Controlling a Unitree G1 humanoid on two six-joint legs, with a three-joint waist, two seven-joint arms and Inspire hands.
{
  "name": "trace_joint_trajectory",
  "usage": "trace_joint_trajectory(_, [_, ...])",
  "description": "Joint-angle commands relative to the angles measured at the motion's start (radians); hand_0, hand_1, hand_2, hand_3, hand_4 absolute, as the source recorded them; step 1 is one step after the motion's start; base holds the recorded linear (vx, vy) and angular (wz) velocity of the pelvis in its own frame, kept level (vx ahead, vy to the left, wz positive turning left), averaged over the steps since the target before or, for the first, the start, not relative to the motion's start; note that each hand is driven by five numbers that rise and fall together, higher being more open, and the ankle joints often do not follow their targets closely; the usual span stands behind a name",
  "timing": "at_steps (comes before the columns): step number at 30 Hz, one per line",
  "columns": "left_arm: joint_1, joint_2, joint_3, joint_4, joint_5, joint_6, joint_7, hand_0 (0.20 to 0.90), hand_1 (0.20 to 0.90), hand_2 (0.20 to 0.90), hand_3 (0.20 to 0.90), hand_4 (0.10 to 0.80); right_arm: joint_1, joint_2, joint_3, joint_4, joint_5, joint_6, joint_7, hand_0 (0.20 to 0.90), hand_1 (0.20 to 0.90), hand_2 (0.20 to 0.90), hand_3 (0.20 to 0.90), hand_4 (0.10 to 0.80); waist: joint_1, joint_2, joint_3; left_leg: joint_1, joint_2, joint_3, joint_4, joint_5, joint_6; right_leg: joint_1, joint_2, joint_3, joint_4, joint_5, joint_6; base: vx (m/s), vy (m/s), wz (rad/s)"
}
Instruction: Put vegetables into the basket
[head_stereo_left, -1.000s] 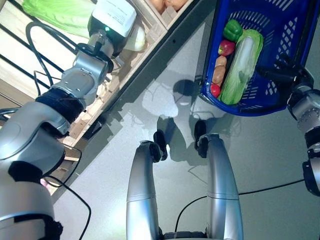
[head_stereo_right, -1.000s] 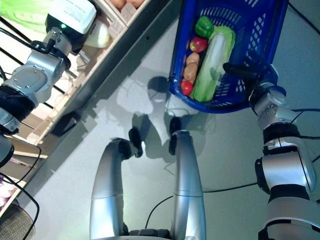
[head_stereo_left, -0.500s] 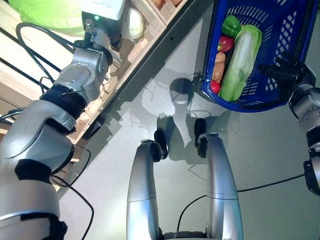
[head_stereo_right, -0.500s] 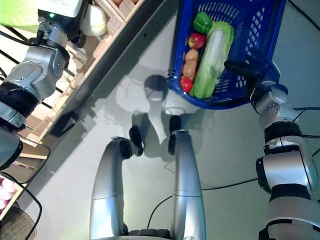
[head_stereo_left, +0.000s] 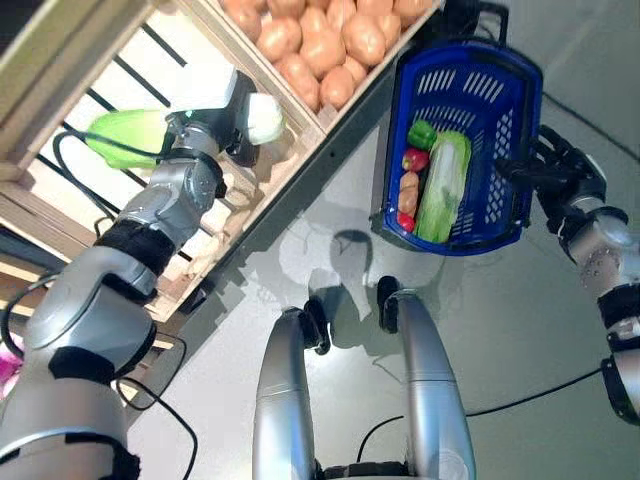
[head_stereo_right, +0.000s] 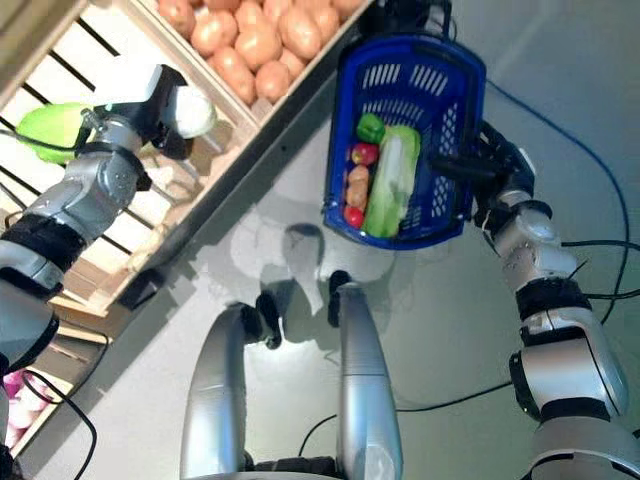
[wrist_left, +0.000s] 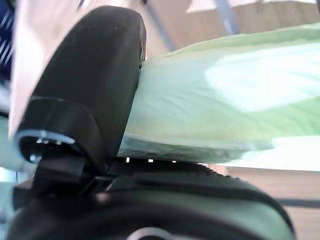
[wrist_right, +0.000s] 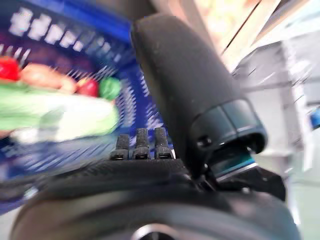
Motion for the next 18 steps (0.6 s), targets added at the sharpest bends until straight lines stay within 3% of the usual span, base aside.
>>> trace_joint_trajectory(1, [0.022, 0.101, 0.131, -0.084, -0.106, -0.106, 0.051, 0.300, 0.300, 0.300, 0.300, 0.400, 0.035, 0.018, -0.083, -0.141, -0.150, -0.124, -0.013, 0.900, 0.900, 0.900, 0.900, 0.800, 0.015, -0.014, -0.067, 0.182, -0.019, 0.057, -0.141, 0.012, 0.004, 0.243, -0.009, -0.073, -0.092, -0.052, -0.061, 0.081, -0.001, 0.10])
trace_joint_trajectory(5, [0.202, 0.104, 0.272, -0.195, -0.192, -0.154, 0.022, 0.300, 0.300, 0.300, 0.300, 0.400, 0.151, 0.064, -0.102, -0.261, -0.169, -0.058, 0.039, 0.900, 0.900, 0.900, 0.900, 0.800, 0.031, -0.026, -0.128, 0.292, -0.039, 0.038, -0.204, 0.018, 0.008, 0.371, -0.013, -0.082, -0.163, -0.058, -0.069, 0.093, -0.032, 0.17])
trace_joint_trajectory(7, [0.309, 0.073, 0.358, -0.229, -0.277, -0.203, 0.006, 0.300, 0.300, 0.300, 0.300, 0.400, 0.213, 0.114, -0.094, -0.328, -0.204, -0.033, 0.070, 0.900, 0.900, 0.900, 0.900, 0.800, 0.042, -0.038, -0.163, 0.385, -0.054, 0.024, -0.270, 0.028, 0.007, 0.482, -0.016, -0.096, -0.237, -0.057, -0.072, 0.128, -0.042, 0.18])
trace_joint_trajectory(12, [0.453, 0.017, 0.476, -0.297, -0.405, -0.221, -0.062, 0.300, 0.300, 0.300, 0.300, 0.400, 0.311, 0.161, -0.080, -0.434, -0.278, 0.042, 0.099, 0.900, 0.900, 0.900, 0.900, 0.800, 0.049, -0.040, -0.233, 0.561, -0.071, 0.020, -0.439, 0.072, -0.008, 0.672, -0.005, -0.113, -0.415, -0.035, -0.068, 0.119, -0.015, 0.01])
trace_joint_trajectory(18, [0.561, -0.039, 0.571, -0.393, -0.530, -0.272, -0.156, 0.300, 0.300, 0.300, 0.300, 0.400, 0.393, 0.227, -0.068, -0.488, -0.117, 0.205, 0.285, 0.900, 0.900, 0.900, 0.900, 0.800, 0.060, -0.042, -0.324, 0.749, -0.086, 0.028, -0.670, 0.143, -0.024, 0.869, 0.019, -0.119, -0.661, 0.025, -0.050, 0.118, 0.003, 0.01])
